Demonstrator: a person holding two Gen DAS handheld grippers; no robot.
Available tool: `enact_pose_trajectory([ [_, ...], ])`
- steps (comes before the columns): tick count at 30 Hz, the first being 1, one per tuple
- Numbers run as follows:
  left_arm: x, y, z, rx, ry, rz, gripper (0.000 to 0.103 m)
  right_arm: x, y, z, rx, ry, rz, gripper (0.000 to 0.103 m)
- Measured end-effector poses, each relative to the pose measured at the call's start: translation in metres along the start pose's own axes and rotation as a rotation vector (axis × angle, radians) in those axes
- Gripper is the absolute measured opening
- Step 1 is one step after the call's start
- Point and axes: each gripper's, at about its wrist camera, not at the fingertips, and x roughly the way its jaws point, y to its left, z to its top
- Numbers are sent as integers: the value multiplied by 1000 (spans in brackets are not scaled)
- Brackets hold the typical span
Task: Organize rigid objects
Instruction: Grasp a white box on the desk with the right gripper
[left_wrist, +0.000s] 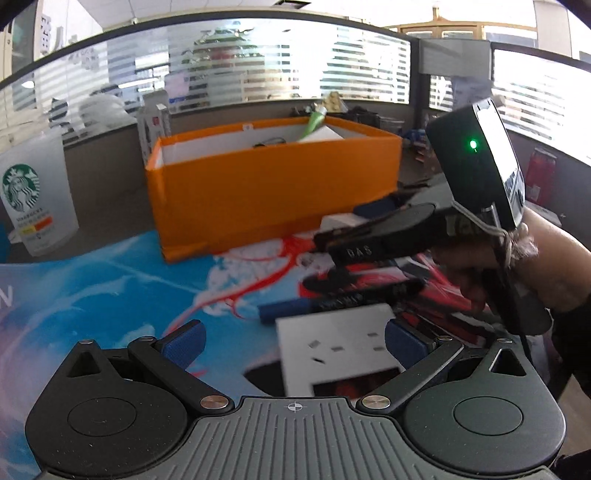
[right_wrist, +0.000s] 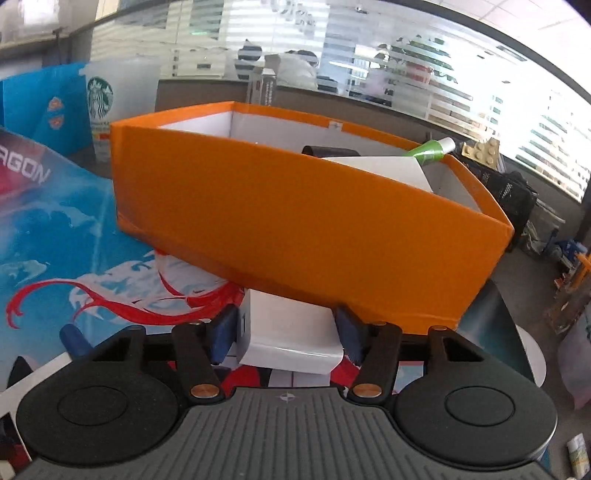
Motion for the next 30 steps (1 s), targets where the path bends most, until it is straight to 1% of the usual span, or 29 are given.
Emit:
enact_pose_trajectory([
  [3, 0, -10, -1, 9, 3, -21, 103, -3, 0, -4, 9, -1, -6, 54],
  [6, 0, -23, -2, 46, -6, -37, 103, -9, -4, -7, 33, -2, 2, 54],
  [8, 7, -31, -2, 76, 13, -25, 103, -11, -5, -8, 43, -8, -7, 54],
  [10, 13, -34, -6, 82, 44, -2, 103, -16, -7, -10, 50, -19, -14, 54],
  [12, 20, -32, -12, 62, 74, -5, 103, -21, -10, -12, 58, -29, -19, 54],
  [14, 20, -23, -16, -9, 54, -26, 103, -25, -13, -12, 63, -39, -26, 54],
  [15, 20, -23, -17, -1, 50, -15, 103, -27, -14, -12, 66, -45, -31, 54],
  [17, 20, -22, -19, -7, 36, -19, 103, -30, -16, -11, 74, -55, -37, 54],
  [18, 19, -21, -19, -12, 31, -19, 101, -32, -16, -11, 76, -60, -38, 54],
  [19, 19, -20, -19, -14, 23, -17, 92, -34, -16, -10, 76, -65, -38, 54],
  [20, 17, -19, -19, -17, 11, -15, 92, -36, -16, -9, 77, -71, -39, 54],
  [26, 13, -12, -16, -71, 14, -54, 92, -48, -14, -5, 66, -95, -41, 54],
  [30, 5, -8, -12, -89, -13, -42, 92, -55, -13, -3, 58, -107, -45, 54],
])
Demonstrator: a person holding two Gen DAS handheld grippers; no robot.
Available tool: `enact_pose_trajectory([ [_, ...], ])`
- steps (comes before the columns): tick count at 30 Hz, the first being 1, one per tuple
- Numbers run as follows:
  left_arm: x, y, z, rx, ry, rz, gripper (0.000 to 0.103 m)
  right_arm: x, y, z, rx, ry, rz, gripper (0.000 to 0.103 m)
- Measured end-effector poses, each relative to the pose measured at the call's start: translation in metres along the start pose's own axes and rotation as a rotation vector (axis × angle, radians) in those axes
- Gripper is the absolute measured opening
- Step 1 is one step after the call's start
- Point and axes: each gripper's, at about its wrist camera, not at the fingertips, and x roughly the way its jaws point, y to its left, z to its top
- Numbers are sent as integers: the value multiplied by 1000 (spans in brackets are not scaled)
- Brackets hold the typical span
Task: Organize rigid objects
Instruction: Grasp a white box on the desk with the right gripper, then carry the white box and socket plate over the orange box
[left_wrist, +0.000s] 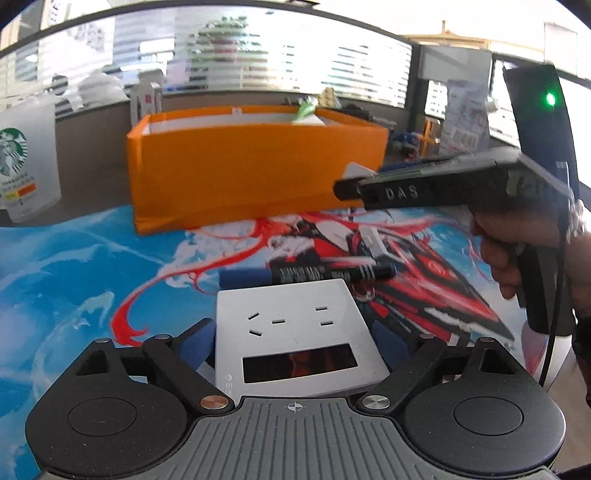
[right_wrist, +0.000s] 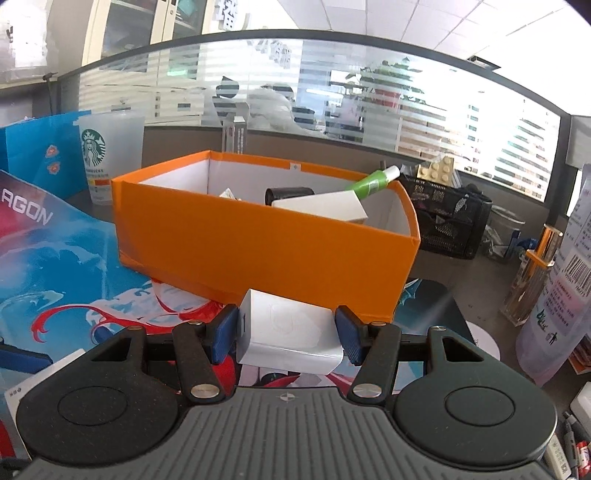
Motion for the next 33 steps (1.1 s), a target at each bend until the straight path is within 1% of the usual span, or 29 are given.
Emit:
enact_pose_trajectory([
  [6, -15, 6, 15, -9, -66, 34, 92, -11, 1, 3, -9, -20, -5, 54],
  [16, -36, 15, 55, -4, -194, 80, 92, -33, 6, 14, -41, -75, -7, 54],
  [29, -45, 18, 100, 18, -300, 116, 92, -48, -2, 33, -66, -132, -27, 54],
  [33, -46, 17, 112, 25, -327, 116, 92, -50, -4, 40, -72, -149, -35, 54],
])
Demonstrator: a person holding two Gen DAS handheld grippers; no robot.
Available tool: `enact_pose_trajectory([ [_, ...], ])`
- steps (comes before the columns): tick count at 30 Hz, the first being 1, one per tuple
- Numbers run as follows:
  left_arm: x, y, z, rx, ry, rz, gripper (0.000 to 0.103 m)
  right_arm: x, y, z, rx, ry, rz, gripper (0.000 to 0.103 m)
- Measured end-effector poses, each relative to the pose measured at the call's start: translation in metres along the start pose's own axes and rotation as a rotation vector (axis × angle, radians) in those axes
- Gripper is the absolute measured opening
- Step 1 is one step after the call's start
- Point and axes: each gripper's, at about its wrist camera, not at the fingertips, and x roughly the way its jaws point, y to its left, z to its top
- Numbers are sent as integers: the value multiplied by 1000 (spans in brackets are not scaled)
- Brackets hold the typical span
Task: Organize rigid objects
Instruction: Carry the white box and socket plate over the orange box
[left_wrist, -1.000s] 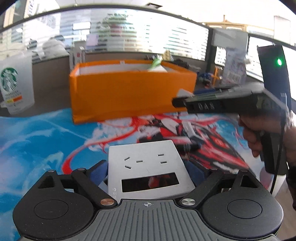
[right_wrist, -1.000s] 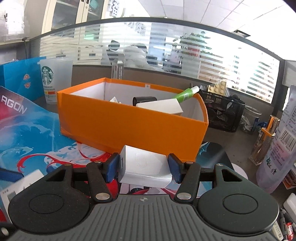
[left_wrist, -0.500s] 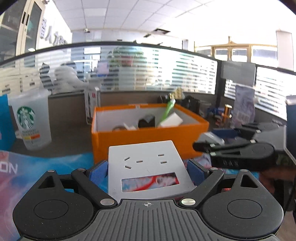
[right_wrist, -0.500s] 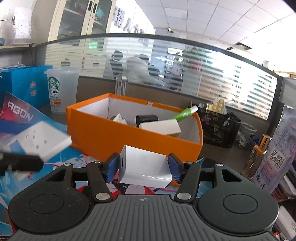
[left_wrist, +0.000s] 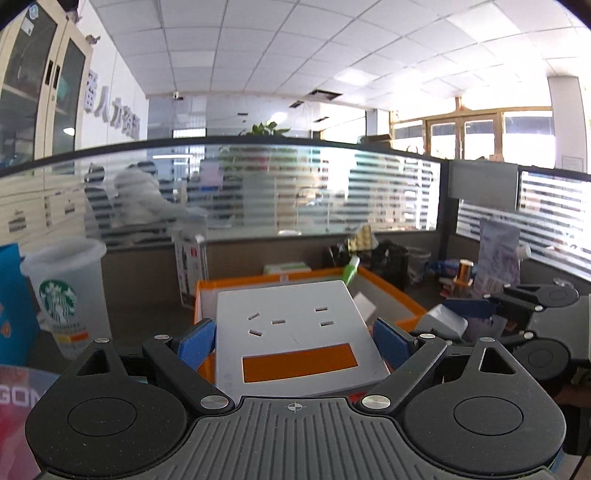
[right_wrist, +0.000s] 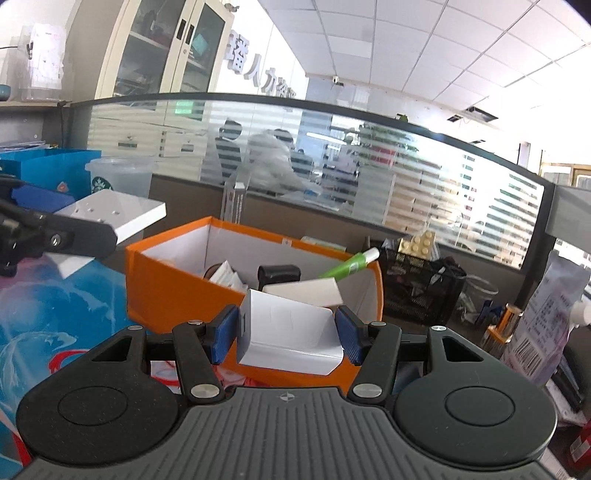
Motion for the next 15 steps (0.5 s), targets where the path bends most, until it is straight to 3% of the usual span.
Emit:
enact_pose_trajectory([
  [15, 32, 14, 34, -20, -56, 16, 92, 19, -12, 31, -17, -50, -8, 54],
])
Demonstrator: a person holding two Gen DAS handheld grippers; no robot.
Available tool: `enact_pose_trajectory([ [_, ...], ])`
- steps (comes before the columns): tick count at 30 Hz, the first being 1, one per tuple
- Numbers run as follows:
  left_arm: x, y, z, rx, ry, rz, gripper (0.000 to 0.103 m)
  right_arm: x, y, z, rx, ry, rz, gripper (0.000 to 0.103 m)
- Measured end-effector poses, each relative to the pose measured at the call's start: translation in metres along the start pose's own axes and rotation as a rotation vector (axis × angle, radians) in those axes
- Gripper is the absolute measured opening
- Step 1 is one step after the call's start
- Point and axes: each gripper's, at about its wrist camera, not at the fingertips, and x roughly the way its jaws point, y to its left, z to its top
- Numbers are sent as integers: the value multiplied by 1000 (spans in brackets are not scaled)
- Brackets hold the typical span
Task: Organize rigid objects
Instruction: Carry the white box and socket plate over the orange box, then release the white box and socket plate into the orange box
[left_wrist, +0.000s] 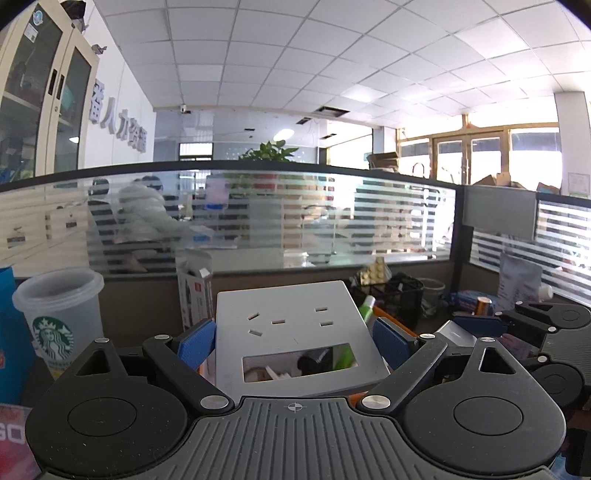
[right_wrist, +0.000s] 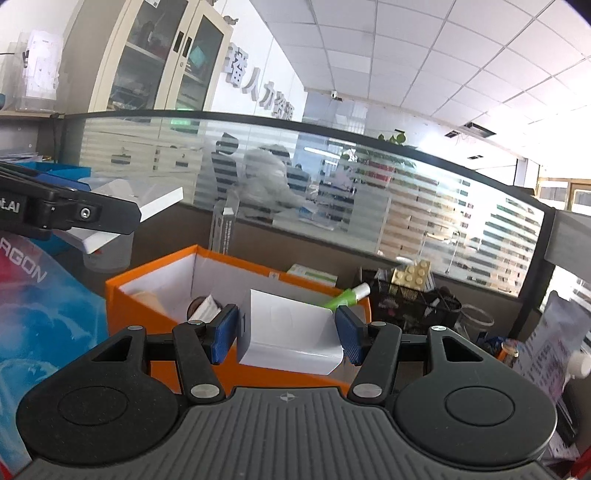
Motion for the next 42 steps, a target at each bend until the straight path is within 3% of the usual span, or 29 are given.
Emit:
enact_pose_trajectory([
  [14, 52, 16, 6, -14, 33, 19, 92, 48, -4, 20, 2, -5, 30, 54],
  [32, 114, 33, -30, -47, 171, 39, 92, 110, -8, -3, 29, 103, 39, 54],
  [42, 128, 37, -41, -50, 213, 56, 93, 123, -1, -8, 16, 109, 25, 57],
])
